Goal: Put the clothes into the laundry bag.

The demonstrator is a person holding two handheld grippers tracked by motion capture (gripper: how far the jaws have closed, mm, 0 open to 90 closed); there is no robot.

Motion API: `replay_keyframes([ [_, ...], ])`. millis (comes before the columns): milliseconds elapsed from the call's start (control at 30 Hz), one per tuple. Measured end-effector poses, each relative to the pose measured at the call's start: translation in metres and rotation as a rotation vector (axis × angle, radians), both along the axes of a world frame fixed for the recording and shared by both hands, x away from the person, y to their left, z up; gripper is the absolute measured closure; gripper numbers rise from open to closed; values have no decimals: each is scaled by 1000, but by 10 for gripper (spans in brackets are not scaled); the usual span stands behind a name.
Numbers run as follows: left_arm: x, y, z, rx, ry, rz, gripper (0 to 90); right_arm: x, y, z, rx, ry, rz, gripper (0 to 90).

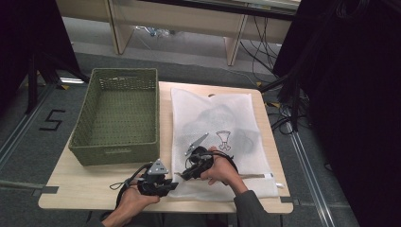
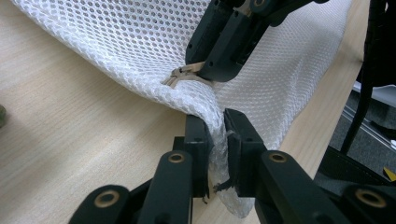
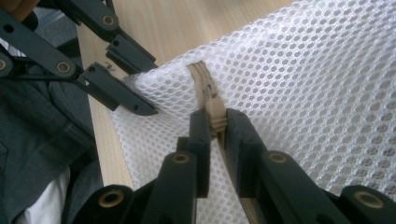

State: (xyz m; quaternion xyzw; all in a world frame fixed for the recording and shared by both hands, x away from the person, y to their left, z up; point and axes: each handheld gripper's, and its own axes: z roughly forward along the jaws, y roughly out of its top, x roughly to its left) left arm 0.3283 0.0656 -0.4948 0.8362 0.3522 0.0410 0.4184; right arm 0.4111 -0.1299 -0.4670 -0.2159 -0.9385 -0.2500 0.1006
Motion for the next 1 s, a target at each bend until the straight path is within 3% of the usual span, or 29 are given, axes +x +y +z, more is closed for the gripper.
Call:
replay_keyframes([
  [67, 0, 1, 0, -3, 3, -1, 794, 2, 0, 0, 8, -41, 47, 830],
  [333, 6, 5, 3, -76, 62, 33, 680, -4, 2, 7, -24, -111, 71, 849],
  [567, 11, 10, 4, -138, 112, 75, 628, -3, 1, 6, -28, -116, 67, 846],
  [633, 11, 11, 4, -135, 105, 77, 646, -3, 0, 6, -21, -103, 53, 840],
  [767, 8, 9, 2, -105, 84, 63, 780, -2, -2, 6, -7, -89, 40, 802],
  [867, 8, 8, 1, -63, 49, 51, 818, -3, -6, 9, 2, -32, -31, 787],
  [900, 7, 7, 0, -62, 49, 52, 822, 4, -8, 5, 48, -84, 41, 788],
  [933, 7, 7, 0, -61, 50, 50, 824, 1, -9, 5, 27, -47, -1, 788],
  [1000, 7, 7, 1, -50, 38, 44, 829, 3, -9, 4, 29, -57, 12, 781],
])
